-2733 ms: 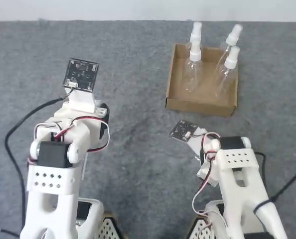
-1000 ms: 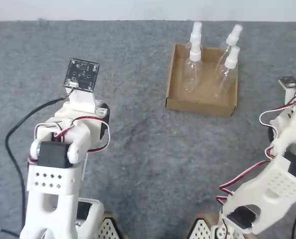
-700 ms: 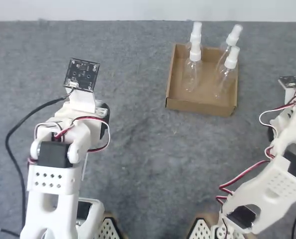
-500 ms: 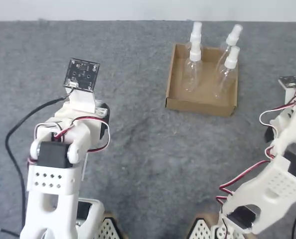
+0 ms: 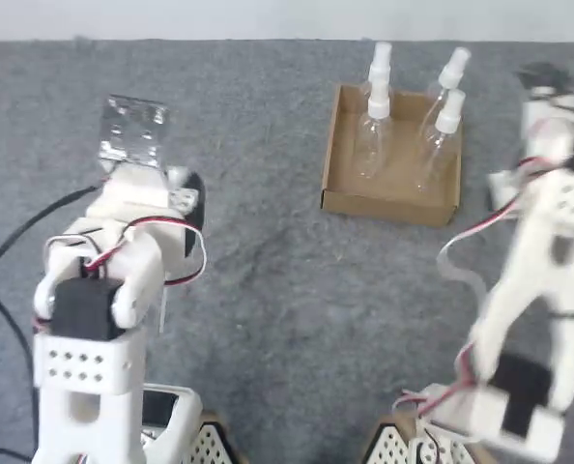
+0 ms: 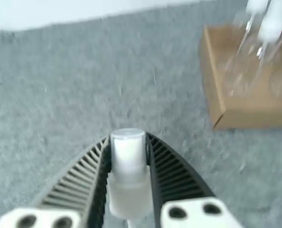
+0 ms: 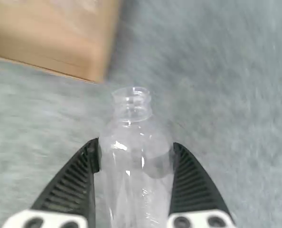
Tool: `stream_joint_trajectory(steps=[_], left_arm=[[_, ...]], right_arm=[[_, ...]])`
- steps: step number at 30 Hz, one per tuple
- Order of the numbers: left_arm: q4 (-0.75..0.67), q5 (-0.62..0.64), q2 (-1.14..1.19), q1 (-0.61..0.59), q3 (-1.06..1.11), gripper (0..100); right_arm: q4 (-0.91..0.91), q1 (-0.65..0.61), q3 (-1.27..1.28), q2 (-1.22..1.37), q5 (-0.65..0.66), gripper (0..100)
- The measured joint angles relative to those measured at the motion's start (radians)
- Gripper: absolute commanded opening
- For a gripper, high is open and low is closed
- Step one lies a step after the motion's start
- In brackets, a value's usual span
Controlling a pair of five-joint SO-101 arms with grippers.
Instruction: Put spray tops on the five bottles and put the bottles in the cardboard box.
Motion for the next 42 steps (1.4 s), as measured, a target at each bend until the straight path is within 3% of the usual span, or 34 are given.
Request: stream_joint_trajectory(steps=[7, 11, 17, 23, 28, 33, 42], left_arm=[[-0.003, 0.086, 0.000, -0.002, -0.216, 2], [-0.080, 0.167, -0.008, -0.003, -0.273, 2], [-0.175, 0.296, -0.012, -0.002, -0.281, 2], [-0.192, 0.362, -0.012, -0.002, -0.276, 2], [-0.345, 0.370, -0.014, -0.003, -0.147, 2], [-0.450, 0.368, -0.012, -0.003, -0.029, 2], [-0.437, 0.368, -0.012, -0.032, -0.018, 2]], right_arm=[[-0.203, -0.459, 0.414, -0.422, -0.152, 0.6], [-0.333, -0.715, 0.632, -0.580, -0.207, 0.6], [-0.552, -0.947, 0.821, -0.611, -0.276, 0.6], [-0.709, -1.030, 0.887, -0.617, -0.262, 0.6], [-0.732, -1.079, 0.924, -0.618, -0.196, 0.6], [-0.838, -1.083, 0.974, -0.624, -0.218, 0.6], [-0.993, -1.062, 1.108, -0.740, -0.256, 0.6]])
